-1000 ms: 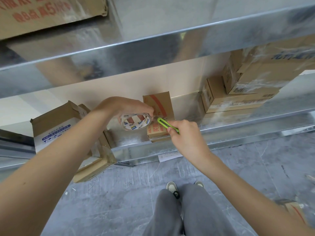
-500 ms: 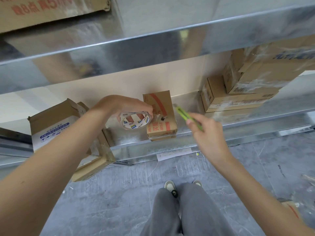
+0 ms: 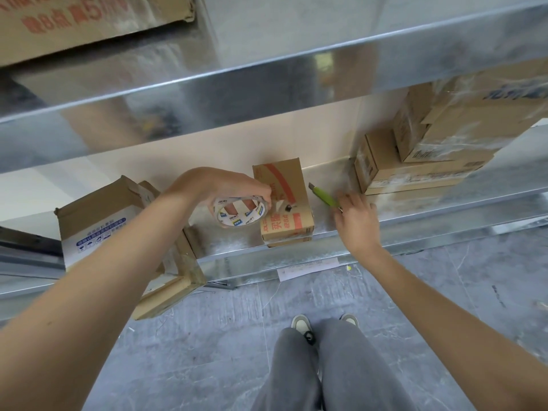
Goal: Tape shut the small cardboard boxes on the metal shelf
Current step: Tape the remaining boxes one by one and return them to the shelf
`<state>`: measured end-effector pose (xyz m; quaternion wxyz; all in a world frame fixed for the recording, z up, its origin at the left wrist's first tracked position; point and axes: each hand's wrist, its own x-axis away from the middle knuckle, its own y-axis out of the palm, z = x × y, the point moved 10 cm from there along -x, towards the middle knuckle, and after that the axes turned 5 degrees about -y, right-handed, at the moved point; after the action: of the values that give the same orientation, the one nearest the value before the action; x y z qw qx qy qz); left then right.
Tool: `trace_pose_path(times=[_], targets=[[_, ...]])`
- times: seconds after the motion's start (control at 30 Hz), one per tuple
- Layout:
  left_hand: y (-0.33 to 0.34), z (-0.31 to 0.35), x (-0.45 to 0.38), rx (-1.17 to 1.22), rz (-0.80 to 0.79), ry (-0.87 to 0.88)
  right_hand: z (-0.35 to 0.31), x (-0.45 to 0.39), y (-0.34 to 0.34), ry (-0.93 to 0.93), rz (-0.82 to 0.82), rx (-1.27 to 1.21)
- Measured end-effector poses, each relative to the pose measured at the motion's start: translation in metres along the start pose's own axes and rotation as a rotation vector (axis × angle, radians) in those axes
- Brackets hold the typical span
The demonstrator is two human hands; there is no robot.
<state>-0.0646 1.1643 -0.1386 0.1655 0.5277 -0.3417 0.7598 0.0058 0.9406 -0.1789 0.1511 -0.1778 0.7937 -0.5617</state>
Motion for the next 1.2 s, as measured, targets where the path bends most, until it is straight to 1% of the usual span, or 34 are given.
trace_pose_path(times=[0.07, 0.1, 0.13, 0.23, 0.33, 0.37, 0.43, 0.5, 0.57, 0.63, 0.73, 0.8, 0.83, 0.87, 0.93, 1.03, 1.1, 1.13, 1.2], targets=[[-0.001, 0.0, -0.004, -0.003, 0.006, 0.008, -0.023, 0.012, -0.035, -0.064, 0.189, -0.296], [-0.002, 0.0, -0.006, 0.007, 0.009, 0.017, -0.04, 0.02, -0.045, -0.111, 0.206, -0.372], [-0.004, 0.0, -0.008, 0.029, 0.016, 0.03, -0.059, 0.029, -0.047, -0.158, 0.156, -0.37], [-0.008, 0.001, -0.012, 0.086, 0.044, 0.063, -0.106, 0.043, -0.031, -0.265, -0.022, -0.135], [-0.007, -0.001, -0.012, 0.108, 0.038, 0.071, -0.121, 0.041, -0.009, -0.245, -0.158, 0.096], [-0.006, -0.002, -0.011, 0.116, 0.037, 0.073, -0.124, 0.04, -0.004, -0.232, -0.175, 0.152], [-0.006, -0.003, -0.01, 0.12, 0.043, 0.078, -0.126, 0.039, -0.001, -0.186, -0.155, 0.213], [-0.005, -0.003, -0.008, 0.12, 0.047, 0.087, -0.128, 0.038, -0.003, -0.148, -0.087, 0.195], [-0.004, -0.004, -0.007, 0.136, 0.046, 0.086, -0.131, 0.037, -0.007, -0.167, 0.03, 0.15], [-0.003, -0.006, -0.004, 0.164, 0.051, 0.083, -0.135, 0.038, -0.01, -0.215, 0.098, 0.128], [0.0, -0.006, 0.002, 0.198, 0.043, 0.084, -0.14, 0.037, -0.013, -0.259, 0.11, 0.124], [0.003, -0.004, 0.01, 0.19, 0.047, 0.086, -0.139, 0.035, -0.013, -0.265, 0.056, 0.122], [0.003, -0.002, 0.015, 0.18, 0.073, 0.108, -0.137, 0.033, -0.012, -0.263, 0.016, 0.099], [0.001, 0.0, 0.019, 0.178, 0.121, 0.155, -0.133, 0.03, -0.012, -0.243, -0.027, 0.026], [-0.004, 0.008, 0.031, 0.229, 0.248, 0.296, -0.121, 0.025, -0.02, -0.148, -0.06, -0.268], [-0.002, 0.008, 0.054, 0.411, 0.375, 0.454, -0.105, 0.018, -0.06, -0.027, 0.112, -0.806], [0.004, 0.009, 0.067, 0.452, 0.415, 0.546, -0.102, 0.014, -0.069, 0.077, 0.115, -1.093], [0.008, 0.012, 0.072, 0.443, 0.434, 0.583, -0.103, 0.011, -0.071, 0.098, 0.108, -1.149], [0.013, 0.016, 0.082, 0.423, 0.476, 0.637, -0.108, 0.007, -0.077, 0.091, 0.101, -1.168]])
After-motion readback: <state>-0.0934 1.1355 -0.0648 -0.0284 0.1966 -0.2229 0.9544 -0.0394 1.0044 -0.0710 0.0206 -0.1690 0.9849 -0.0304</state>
